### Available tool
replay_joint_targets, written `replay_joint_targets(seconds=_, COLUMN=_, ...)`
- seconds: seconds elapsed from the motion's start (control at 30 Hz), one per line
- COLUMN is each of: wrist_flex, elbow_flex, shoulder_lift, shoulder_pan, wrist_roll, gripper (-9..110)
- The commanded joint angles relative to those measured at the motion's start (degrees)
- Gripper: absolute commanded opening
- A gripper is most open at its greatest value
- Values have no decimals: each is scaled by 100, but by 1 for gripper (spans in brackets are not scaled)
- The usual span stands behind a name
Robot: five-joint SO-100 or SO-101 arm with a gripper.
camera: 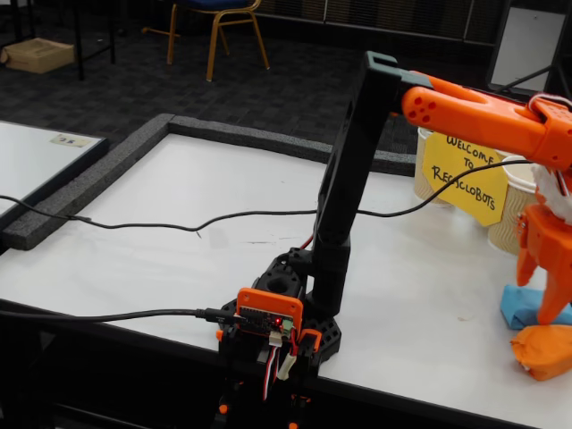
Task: Sort rubbish by color.
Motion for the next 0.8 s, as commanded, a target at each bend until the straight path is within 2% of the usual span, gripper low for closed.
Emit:
replay_joint_targets(seconds=0.0, wrist_flex=-633, elbow_flex=-176, shoulder_lift=-9, shoulder_pan=-44, wrist_roll=70, gripper=22)
replay_joint_targets(seconds=0.37, wrist_flex=-870, elbow_flex=-387, shoulder_lift=-633, shoulder_pan=-308, wrist_roll=79, gripper=18)
replay_joint_targets(seconds=0.53, wrist_flex=-896, elbow_flex=-545, shoulder_lift=-782, shoulder_pan=-387, wrist_roll=308, gripper=0)
replay_joint_targets(seconds=0.57, wrist_flex=-870, elbow_flex=-554, shoulder_lift=-782, shoulder_pan=-404, wrist_roll=369, gripper=0)
replay_joint_targets(seconds=0.77, wrist_flex=290, elbow_flex=-1160, shoulder_lift=-642, shoulder_pan=-571, wrist_roll=598, gripper=0)
